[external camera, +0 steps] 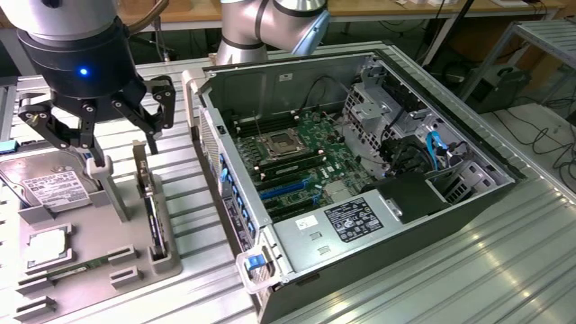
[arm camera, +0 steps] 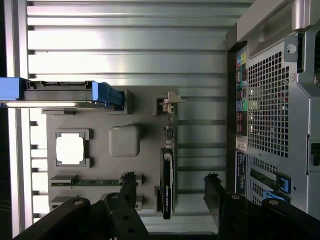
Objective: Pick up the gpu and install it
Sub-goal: 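Pick up the gpu and move the gpu toward the slot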
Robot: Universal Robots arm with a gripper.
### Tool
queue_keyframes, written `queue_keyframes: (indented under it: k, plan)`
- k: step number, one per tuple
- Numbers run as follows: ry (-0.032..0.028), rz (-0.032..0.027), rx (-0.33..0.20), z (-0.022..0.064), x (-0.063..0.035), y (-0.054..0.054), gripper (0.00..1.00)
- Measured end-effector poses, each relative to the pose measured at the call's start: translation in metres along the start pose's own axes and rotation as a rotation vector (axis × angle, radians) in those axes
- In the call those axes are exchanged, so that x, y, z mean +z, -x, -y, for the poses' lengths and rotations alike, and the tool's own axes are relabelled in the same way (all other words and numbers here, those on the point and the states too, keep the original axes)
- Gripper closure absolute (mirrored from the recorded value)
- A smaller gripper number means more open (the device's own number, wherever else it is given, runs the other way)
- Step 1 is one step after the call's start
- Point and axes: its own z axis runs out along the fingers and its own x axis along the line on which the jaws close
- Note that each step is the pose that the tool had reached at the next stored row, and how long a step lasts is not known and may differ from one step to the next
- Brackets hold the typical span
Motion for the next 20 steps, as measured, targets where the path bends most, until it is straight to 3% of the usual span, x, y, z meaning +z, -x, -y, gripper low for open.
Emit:
queue_keyframes:
  k: [20]
  plan:
    - [0.0002, -0.0002, -0.006, 0.0035, 0.0113, 0.0, 0.34]
